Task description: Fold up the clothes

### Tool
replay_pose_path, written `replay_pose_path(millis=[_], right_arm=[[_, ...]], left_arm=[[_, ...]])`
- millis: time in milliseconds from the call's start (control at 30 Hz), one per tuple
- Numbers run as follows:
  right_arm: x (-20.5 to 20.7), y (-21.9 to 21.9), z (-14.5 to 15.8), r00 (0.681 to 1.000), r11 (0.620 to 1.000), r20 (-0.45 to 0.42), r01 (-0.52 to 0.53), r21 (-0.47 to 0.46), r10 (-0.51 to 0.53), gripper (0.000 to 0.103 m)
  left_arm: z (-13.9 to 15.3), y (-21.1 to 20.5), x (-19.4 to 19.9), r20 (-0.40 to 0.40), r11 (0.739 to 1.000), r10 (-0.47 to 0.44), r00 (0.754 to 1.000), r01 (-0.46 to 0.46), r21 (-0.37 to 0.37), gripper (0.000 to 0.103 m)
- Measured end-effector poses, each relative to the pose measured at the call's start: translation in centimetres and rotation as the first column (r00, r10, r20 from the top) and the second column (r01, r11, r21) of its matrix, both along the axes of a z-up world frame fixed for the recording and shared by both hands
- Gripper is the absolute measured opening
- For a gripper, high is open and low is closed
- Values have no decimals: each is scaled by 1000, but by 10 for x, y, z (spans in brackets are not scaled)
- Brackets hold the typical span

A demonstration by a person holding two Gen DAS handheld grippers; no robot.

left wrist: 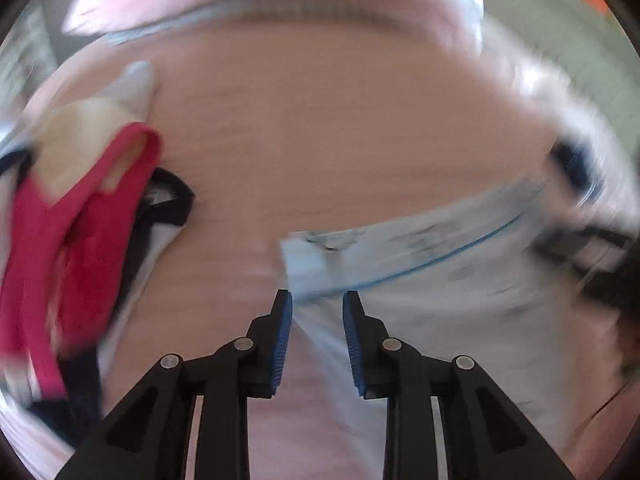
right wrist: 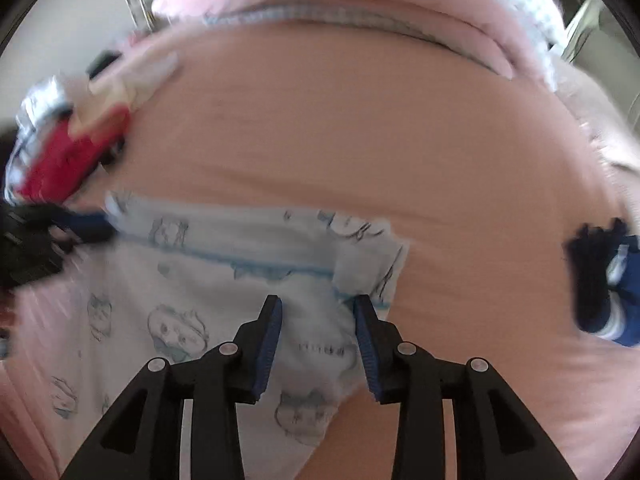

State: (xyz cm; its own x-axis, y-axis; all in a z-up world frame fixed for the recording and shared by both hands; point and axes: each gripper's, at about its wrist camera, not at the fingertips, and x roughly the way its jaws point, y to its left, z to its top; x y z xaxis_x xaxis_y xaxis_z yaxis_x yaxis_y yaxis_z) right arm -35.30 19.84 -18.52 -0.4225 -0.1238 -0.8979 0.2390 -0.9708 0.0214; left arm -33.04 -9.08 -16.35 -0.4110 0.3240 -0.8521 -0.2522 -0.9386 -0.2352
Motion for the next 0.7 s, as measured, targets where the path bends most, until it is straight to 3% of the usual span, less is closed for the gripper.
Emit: replay_pose_path(millis=[33,100,200,333,400,433,500,533,600,700], right_arm=[[11,3,11,1000,999,-18,0,-42,0,36],[43,14,32,999,989,-38,14,-149,-20,37],[101,24,43,998,974,-39,37,-225,-47,37],[146,24,16,999,955,25,38,-294,-32,37],[160,15,-1,999,959,49,37,-280,-24,37],[167,12,-6,999,961,50,31,-274,-17,37],[179,10,-14,998,972,59,10,-237,4,37],[183,10,-17,999,985,52,9,-171,0,37],[195,18,-16,1000,996,26,14,-84,-12,37],[201,25,-5,998,995,9,65,-79,-65,37]], left_arm=[[9,-2,19,-8,998,10,1000,-9,62,24],[21,-6,62,-24,994,49,999,-46,102,24],[17,12,104,-16,982,91,996,-88,165,23],[-1,12,152,-8,967,148,989,-143,213,23],[-16,18,165,5,966,139,990,-137,221,23],[-24,24,166,12,974,136,991,-136,183,23],[-39,34,174,19,990,138,990,-138,35,23],[-44,34,179,18,989,149,989,-148,-26,23],[-40,26,187,-3,983,180,984,-180,-34,23],[-22,20,198,-64,982,179,982,-175,68,23]])
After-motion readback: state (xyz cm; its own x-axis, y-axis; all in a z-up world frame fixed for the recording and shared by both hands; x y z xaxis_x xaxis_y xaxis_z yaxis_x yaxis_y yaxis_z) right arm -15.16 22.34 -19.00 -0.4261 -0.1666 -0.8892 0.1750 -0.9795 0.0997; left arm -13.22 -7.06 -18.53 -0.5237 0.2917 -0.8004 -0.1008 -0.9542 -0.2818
